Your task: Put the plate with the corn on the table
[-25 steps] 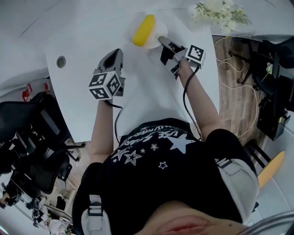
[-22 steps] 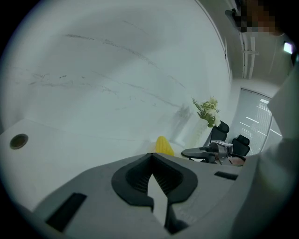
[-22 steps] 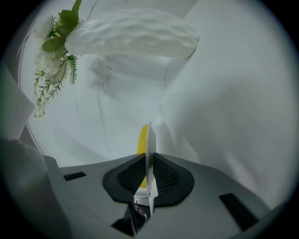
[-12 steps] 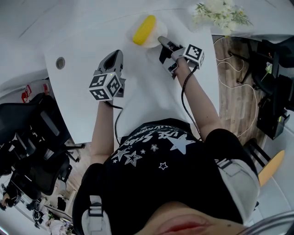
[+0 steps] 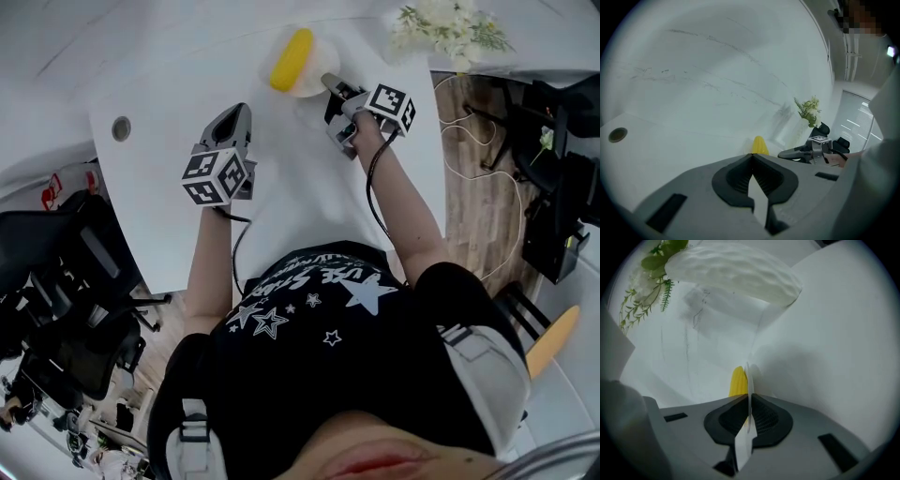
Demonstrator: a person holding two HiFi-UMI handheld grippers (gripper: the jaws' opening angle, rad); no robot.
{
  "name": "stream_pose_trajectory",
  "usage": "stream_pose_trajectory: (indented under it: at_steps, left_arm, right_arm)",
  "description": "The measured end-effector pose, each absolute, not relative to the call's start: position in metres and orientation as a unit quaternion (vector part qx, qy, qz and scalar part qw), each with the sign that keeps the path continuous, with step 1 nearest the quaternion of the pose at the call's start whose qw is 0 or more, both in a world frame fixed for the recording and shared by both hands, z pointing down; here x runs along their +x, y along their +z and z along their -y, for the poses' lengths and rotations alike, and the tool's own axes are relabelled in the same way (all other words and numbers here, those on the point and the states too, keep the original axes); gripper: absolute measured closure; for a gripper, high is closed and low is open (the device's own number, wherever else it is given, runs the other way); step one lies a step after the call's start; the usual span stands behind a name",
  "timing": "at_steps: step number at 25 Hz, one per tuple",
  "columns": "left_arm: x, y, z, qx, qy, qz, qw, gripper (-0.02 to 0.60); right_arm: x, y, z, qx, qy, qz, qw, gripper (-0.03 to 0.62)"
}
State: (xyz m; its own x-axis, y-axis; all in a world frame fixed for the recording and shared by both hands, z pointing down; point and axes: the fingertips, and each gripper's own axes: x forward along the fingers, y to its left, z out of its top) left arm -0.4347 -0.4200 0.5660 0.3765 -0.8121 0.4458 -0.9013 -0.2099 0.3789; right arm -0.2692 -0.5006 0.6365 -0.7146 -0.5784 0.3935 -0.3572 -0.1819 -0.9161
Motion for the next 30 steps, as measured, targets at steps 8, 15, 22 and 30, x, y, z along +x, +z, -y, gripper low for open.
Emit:
stream_pose_trajectory:
  at_steps: [8, 15, 22, 30]
  left_arm:
    - [-0.430, 0.563, 0.416, 0.777, 0.073, 0.551, 0.296, 0.574]
    - [-0.428, 0.558, 0.407, 0.777, 0.074, 0.551, 0.294, 0.575]
    - [-0.426, 0.551, 0.400, 0.778, 0.072, 0.552, 0.291, 0.574]
    - [-0.421, 0.538, 0.389, 0.779, 0.063, 0.554, 0.286, 0.575]
  right_arm:
    - [-0.267, 0.642, 0.503, -0.432, -0.643, -0.632, 0.010, 0.579]
    - [-0.266, 0.647, 0.497, -0.460, -0.610, -0.641, -0.067, 0.548]
    - [-0.262, 0.649, 0.493, -0.472, -0.580, -0.654, -0.115, 0.505]
    - [-0.255, 0.638, 0.490, -0.480, -0.546, -0.676, -0.121, 0.401]
